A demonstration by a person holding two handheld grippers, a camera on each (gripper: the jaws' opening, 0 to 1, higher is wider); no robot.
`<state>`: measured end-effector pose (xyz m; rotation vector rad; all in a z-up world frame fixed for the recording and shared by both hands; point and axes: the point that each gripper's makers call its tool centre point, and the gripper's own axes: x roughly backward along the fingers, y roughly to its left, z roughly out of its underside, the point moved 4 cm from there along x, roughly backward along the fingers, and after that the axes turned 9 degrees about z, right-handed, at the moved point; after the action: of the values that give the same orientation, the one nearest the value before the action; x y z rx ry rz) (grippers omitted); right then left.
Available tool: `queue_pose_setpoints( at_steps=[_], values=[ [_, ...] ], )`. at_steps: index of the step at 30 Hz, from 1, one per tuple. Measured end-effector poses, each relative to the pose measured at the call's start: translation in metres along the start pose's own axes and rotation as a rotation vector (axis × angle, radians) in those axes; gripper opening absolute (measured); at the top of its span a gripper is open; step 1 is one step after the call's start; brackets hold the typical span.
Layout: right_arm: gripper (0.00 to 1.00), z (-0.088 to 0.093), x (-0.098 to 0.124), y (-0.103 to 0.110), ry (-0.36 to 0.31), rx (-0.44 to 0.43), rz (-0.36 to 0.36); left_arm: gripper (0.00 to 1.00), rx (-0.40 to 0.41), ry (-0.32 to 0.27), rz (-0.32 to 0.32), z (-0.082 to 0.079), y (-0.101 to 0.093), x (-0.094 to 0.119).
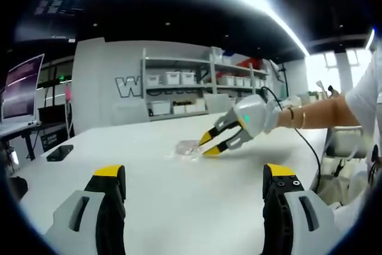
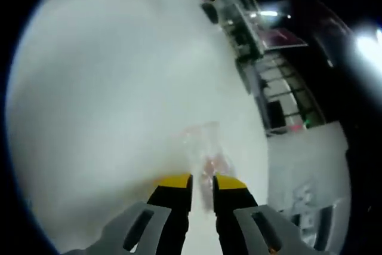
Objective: Open the resealable bag by pulling the two sides of the seal apart until the entire bag opening is separated and visibly accessible.
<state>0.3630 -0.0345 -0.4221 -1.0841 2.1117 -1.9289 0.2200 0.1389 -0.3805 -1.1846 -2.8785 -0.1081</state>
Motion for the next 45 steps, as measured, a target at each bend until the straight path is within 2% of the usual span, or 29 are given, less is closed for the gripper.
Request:
queue_pose_setpoints(
  at_steps=[7, 13, 17, 18, 21, 23, 27, 30, 36, 38, 42, 45],
  values=[
    [0.12, -0.001, -0.008, -0.001, -0.002, 0.043, 0.011, 0.94, -0.003, 0.001, 0.004, -0.001, 0.000, -0.002],
    [0.11, -0.008, -0.016, -0.001, 0.004, 0.146, 0.039, 0.94, -0.004, 0.001, 0.008, -0.002, -0.001, -0.003],
    [0.06, -0.014, -0.021, 0.005, 0.008, 0.244, 0.047, 0.94, -0.003, 0.001, 0.008, -0.002, 0.000, -0.003],
    [0.01, -0.014, -0.023, 0.008, 0.008, 0.255, 0.041, 0.94, -0.003, 0.001, 0.007, -0.002, 0.000, -0.003],
    [0.00, -0.018, -0.025, 0.010, 0.012, 0.260, 0.050, 0.94, -0.002, 0.001, 0.005, -0.001, 0.000, -0.002],
    [0.00, -0.021, -0.023, 0.007, 0.009, 0.177, 0.066, 0.94, -0.002, 0.001, 0.004, -0.001, 0.000, -0.001],
    [0.00, -0.025, -0.013, -0.020, -0.015, 0.031, 0.158, 0.94, -0.003, 0.000, 0.000, -0.001, 0.000, 0.001],
    [0.00, -0.019, -0.005, -0.047, -0.027, -0.170, 0.225, 0.94, -0.003, -0.003, -0.001, -0.002, 0.000, 0.002],
    [0.00, 0.000, 0.011, -0.088, -0.058, -0.497, 0.312, 0.94, -0.006, -0.010, 0.004, -0.004, -0.004, 0.002],
    [0.00, 0.007, 0.013, -0.097, -0.057, -0.529, 0.330, 0.94, -0.005, -0.011, 0.003, -0.004, -0.004, 0.003],
    [0.00, 0.009, 0.017, -0.099, -0.059, -0.580, 0.346, 0.94, -0.007, -0.012, 0.001, -0.005, -0.004, 0.005],
    [0.00, 0.009, 0.016, -0.097, -0.056, -0.581, 0.349, 0.94, -0.009, -0.015, -0.001, -0.007, -0.004, 0.006]
  ],
)
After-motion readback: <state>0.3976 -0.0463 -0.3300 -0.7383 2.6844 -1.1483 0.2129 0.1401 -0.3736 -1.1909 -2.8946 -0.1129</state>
